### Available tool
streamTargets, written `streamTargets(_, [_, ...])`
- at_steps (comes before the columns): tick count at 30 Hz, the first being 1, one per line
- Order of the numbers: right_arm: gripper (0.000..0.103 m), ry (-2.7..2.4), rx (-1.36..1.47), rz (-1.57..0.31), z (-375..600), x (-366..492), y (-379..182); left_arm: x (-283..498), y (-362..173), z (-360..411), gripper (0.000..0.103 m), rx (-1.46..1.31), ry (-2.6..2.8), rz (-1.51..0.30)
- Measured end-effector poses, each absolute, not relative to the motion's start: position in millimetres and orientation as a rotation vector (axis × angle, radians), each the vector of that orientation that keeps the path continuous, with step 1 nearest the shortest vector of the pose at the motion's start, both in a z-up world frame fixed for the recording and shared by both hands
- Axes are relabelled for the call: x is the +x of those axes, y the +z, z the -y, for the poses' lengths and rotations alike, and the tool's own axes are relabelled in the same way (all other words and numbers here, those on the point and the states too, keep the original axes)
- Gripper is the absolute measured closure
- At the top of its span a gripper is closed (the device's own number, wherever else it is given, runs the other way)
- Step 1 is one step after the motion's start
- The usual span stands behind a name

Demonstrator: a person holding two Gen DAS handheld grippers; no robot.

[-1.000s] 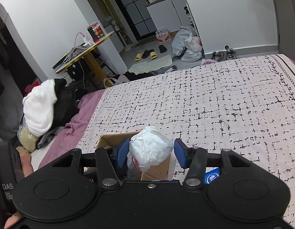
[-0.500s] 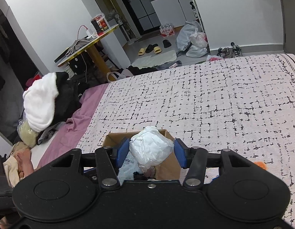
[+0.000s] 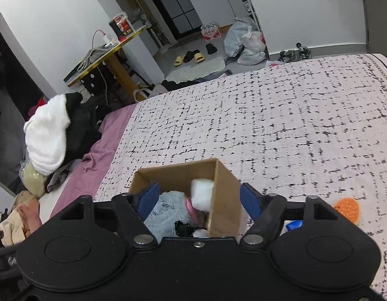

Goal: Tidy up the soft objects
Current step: 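Withdraw both tools from the box toward the tissue pack and burger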

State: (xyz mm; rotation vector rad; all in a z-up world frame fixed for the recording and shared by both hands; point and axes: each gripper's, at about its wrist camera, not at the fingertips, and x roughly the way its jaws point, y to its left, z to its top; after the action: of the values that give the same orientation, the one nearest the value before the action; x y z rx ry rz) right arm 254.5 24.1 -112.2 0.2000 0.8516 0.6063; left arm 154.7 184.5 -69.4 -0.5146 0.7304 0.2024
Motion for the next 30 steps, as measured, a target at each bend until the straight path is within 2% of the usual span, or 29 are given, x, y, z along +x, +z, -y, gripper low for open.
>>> streamTargets(8, [0.024,0.544,0.229,-0.839,24.3,252.1,-107.6,156.1,-62.4,-162.6,0.015,-0.46,0.188,-0.73])
streamTargets(11, [0.022,0.533,0.228,-0.832,42.2,251.7,-104.7,155.9,-58.5,-148.9,0.014,-0.424,0.178,-0.731])
streamTargets(17, [0.01,0.535,0.233,-0.818,75.0,248.8,-103.9,158.8,-55.2,-119.2,0.013,-0.373,0.164,-0.773])
streamTargets(21, [0.007,0.54,0.241,-0.82,93.4,248.9,-105.1,159.5,-53.2,-99.2,0.008,-0.356,0.184,-0.784])
streamTargets(30, [0.001,0.564,0.27,-0.833,131.3,248.1,-110.8,157.5,-61.9,-63.2,0.008,-0.351,0.221,-0.828])
